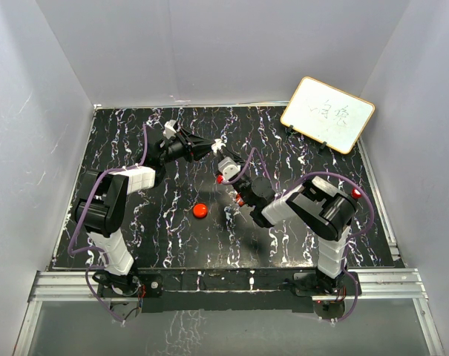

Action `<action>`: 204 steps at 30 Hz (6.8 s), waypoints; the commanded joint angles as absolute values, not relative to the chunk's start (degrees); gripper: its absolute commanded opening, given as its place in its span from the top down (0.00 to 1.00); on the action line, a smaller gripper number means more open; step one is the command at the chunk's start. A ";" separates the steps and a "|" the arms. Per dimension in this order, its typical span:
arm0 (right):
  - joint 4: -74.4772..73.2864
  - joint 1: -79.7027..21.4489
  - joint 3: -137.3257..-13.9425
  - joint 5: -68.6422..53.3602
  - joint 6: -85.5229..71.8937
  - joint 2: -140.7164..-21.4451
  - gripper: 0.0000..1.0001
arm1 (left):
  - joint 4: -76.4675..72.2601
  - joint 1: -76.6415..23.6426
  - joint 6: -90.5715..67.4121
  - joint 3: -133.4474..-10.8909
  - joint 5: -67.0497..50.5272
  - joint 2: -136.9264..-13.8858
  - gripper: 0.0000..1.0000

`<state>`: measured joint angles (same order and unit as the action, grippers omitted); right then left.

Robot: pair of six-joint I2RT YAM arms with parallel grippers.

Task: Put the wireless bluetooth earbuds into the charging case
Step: Place the earbud in the charging case, then close the charging case, then place the charging case at the center of the board.

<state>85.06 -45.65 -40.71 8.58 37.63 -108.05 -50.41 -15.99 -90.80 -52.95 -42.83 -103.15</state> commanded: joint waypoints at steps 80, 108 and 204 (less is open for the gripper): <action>22.70 -28.99 -53.25 -6.55 -19.82 -98.01 0.37 | -65.95 -16.79 -83.62 -51.00 -53.55 -110.27 1.00; 30.66 -27.27 -52.44 -14.65 -21.57 -98.57 0.37 | -70.52 -17.23 -87.27 -50.90 -53.40 -110.64 1.00; 19.28 -27.41 -38.47 -7.12 -19.66 -78.01 0.02 | -9.12 -13.70 -32.17 -48.57 -8.81 -83.17 0.01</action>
